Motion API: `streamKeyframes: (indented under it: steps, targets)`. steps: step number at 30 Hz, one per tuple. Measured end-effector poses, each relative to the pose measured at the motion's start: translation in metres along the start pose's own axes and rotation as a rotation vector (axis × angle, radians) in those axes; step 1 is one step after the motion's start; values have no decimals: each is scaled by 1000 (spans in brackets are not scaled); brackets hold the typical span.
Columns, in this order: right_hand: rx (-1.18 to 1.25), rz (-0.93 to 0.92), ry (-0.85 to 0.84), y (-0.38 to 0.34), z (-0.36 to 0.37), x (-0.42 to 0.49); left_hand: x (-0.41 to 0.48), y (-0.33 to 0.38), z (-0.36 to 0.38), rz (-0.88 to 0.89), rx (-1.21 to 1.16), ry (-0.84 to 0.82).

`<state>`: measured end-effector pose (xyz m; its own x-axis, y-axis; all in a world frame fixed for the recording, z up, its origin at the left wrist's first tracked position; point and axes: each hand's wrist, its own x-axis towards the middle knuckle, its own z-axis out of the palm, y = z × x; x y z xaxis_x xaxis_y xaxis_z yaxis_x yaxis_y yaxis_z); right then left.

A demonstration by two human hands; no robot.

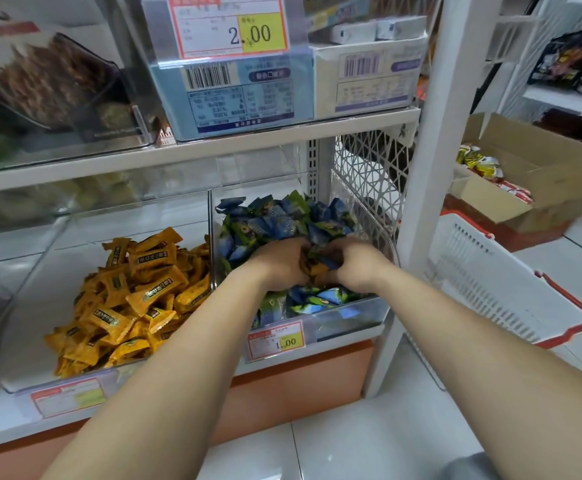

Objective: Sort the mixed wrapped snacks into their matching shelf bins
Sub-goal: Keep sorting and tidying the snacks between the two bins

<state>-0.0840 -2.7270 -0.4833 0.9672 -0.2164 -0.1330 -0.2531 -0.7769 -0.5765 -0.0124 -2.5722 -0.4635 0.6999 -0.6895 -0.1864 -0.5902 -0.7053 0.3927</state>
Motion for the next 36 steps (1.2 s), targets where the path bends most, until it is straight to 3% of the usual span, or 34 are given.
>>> streamKeyframes:
  steps: [10, 17, 23, 33, 36]
  targets:
    - [234, -56, 168, 2, 0, -2, -1, -6, 7, -23, -169, 133]
    - [586, -80, 219, -3, -6, -7, -10, -9, 1, 53, -416, 338]
    - [671, -106, 259, -10, -10, -12, -18, 0, -6, 118, -501, 408]
    - [579, -20, 342, -26, -1, -16, -29, 0, -5, 96, -491, 362]
    - [665, -13, 317, -30, -3, -17, -30, -2, -5, 85, -499, 399]
